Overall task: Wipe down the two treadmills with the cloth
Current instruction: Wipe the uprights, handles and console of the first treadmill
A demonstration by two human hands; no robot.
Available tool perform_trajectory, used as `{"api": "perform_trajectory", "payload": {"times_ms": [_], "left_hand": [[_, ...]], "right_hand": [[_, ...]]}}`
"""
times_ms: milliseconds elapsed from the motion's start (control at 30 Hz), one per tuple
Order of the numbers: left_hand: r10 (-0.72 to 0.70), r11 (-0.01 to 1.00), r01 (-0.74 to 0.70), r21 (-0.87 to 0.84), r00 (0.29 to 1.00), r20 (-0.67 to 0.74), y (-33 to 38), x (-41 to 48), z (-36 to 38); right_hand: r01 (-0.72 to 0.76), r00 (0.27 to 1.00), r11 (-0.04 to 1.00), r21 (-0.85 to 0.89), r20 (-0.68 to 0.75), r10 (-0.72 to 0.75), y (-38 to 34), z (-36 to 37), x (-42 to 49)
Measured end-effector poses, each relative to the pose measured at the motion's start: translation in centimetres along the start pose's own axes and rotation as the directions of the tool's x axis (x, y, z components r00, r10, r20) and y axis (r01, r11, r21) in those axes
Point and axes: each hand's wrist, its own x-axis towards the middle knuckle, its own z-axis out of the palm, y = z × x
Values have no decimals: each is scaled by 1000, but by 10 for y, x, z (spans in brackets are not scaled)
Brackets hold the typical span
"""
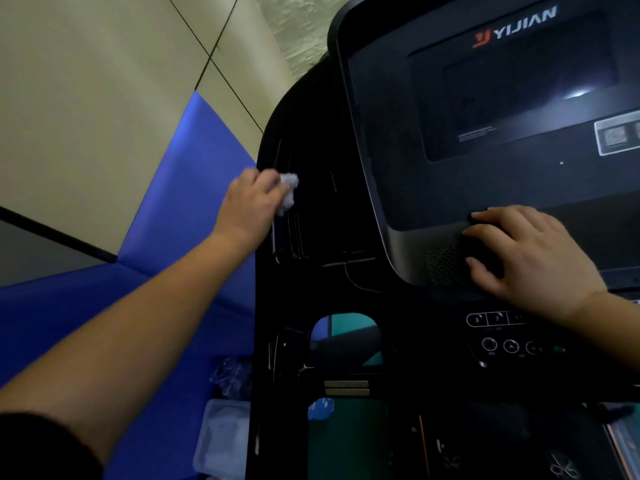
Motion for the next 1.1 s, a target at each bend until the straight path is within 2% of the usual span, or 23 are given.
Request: {"api": "perform_trajectory", "payload": {"times_ms": [100, 200, 333, 467, 567, 600, 667, 733, 800, 900, 1000, 1100], "left_hand": [[97, 979, -119, 165, 986, 132, -10, 42, -6], [135, 955, -200, 217, 950, 282, -9, 61, -22], [171, 969, -233, 78, 866, 469, -13, 45, -30], [253, 967, -223, -121, 825, 506, 3, 5, -24], [239, 971, -190, -145, 762, 602, 21, -16, -27], [212, 977, -156, -144, 730, 650, 25, -19, -28], [131, 984, 6, -178, 656, 743, 31, -17, -29], [57, 957, 200, -212, 584, 809, 36, -11, -28], [27, 910, 332, -249, 551, 834, 44, -10, -25], [-15, 809, 482, -335, 588, 809, 59, -16, -26], [-3, 698, 541, -469, 657, 753, 85, -10, -25], [-63, 672, 585, -454, 657, 752, 109, -1, -26]], "right_hand": [[0, 1000, 1000, -1, -14, 0, 0, 1, -1], [2, 1000, 1000, 5, -14, -2, -1, 0, -1], [0, 1000, 1000, 15, -3, 0, 1, 0, -1], [-1, 1000, 1000, 18, 1, 1, 0, -1, -2], [0, 1000, 1000, 19, 5, 0, 1, -2, -1], [-1, 1000, 1000, 18, 3, 1, 1, -2, -1], [1, 1000, 1000, 17, -1, -1, 1, -1, -2], [7, 1000, 1000, 17, -4, -7, 1, -1, -2], [8, 1000, 1000, 16, -10, -7, 1, -2, -1], [6, 1000, 1000, 22, -13, -6, 0, -2, -1], [6, 1000, 1000, 18, -6, -6, 0, -1, -2], [0, 1000, 1000, 21, 2, 0, 0, -1, -1]]}}
